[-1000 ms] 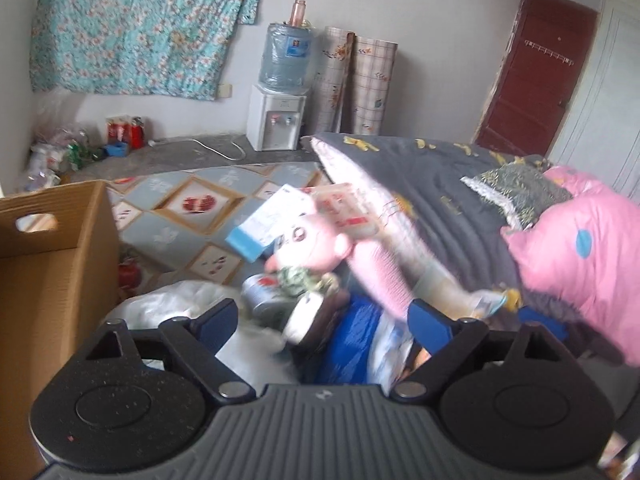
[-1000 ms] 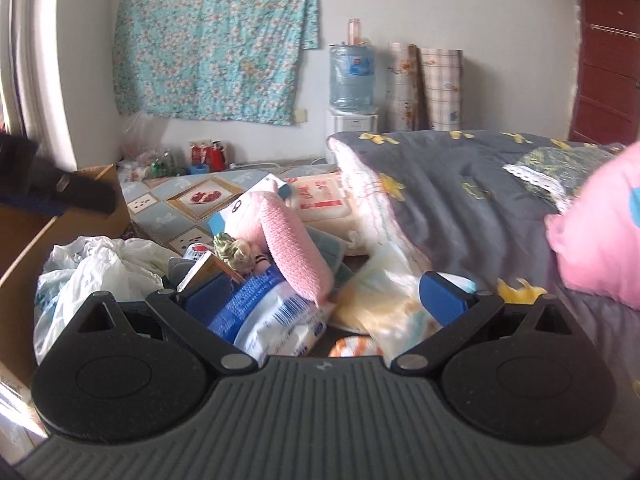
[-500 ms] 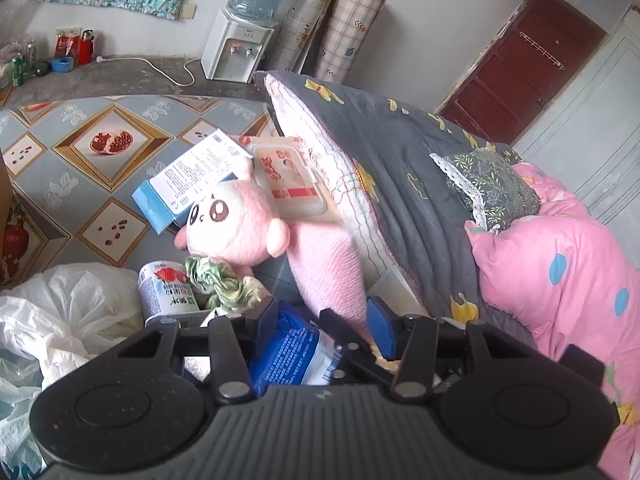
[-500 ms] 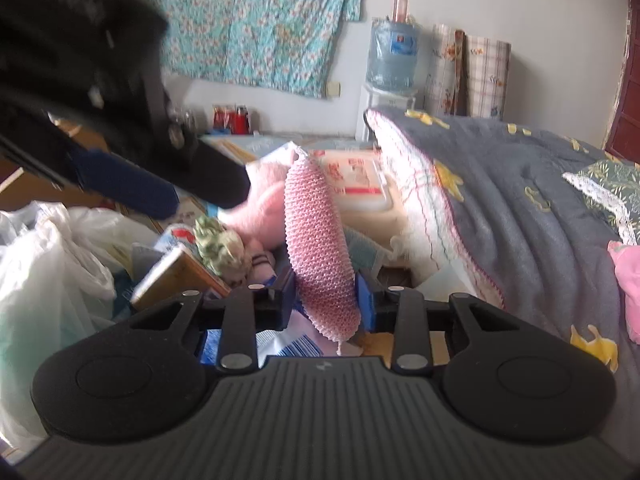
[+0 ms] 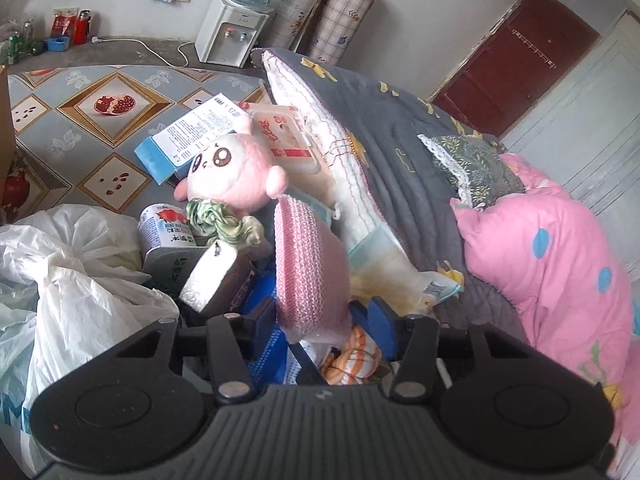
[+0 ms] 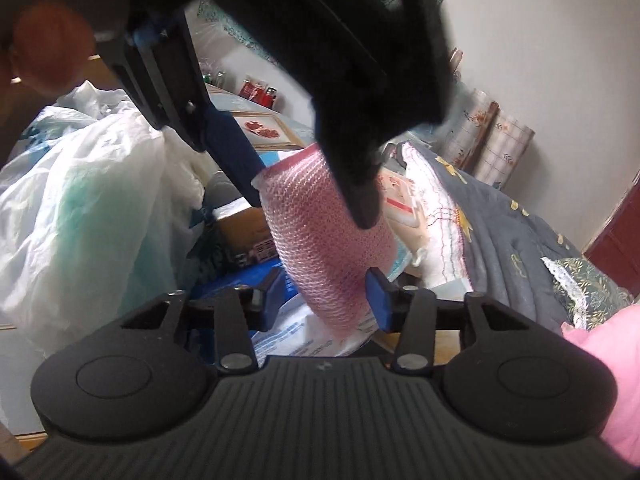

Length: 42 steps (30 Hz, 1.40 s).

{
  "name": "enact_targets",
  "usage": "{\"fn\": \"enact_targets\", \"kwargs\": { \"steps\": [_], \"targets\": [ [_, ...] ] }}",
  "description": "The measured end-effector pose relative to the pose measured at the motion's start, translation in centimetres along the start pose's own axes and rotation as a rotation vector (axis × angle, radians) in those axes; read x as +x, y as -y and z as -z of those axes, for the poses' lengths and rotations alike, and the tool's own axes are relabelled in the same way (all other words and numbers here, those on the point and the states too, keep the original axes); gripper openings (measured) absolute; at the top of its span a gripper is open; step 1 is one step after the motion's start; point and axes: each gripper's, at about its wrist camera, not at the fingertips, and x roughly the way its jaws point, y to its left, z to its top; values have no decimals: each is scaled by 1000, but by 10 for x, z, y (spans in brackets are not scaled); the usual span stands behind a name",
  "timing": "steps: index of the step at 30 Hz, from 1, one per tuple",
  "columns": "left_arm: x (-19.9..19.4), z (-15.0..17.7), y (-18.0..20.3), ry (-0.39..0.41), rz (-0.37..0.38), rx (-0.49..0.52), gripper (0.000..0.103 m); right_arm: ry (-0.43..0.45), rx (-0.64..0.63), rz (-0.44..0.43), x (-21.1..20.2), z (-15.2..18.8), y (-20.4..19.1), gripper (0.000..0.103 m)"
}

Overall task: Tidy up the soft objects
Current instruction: 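Reach the right gripper down to the pink knitted pouch and close, then lift the pink knitted pouch with the right gripper out of the pile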

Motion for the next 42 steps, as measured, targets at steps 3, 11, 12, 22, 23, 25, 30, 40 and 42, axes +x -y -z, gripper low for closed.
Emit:
{"fn": "enact_targets", "kwargs": {
  "steps": [3,11,12,22,23,25,30,40,42],
  "targets": [
    [8,0,-2,-12,-50,17,33,2,22,-33,-7,3,9,57],
    [14,1,-15,-14,-61,8,33,18,196,-144,-29,14,77,60],
    [14,-1,-15,-7,-65,16,33,27,209,-165,-30,12,86,60],
    [17,-12,-20,-31,-93,98,33,12,97,-561,8,-50,156,71],
    [18,-13,-20,-33,-94,102,33,-5,118,-592,18,-55,161,71],
    [19,-15,-22,-39,-94,113,33,-42,179,-662,39,-61,169,71],
    [22,-17,-21,-38,-103,160,33,-198,376,-813,116,-62,174,69],
    [25,-18,-21,2,-198,188,40,-402,643,-884,144,-27,170,53],
    [21,-18,-23,1,-203,158,41,-399,643,-858,138,-24,166,49]
  ]
}}
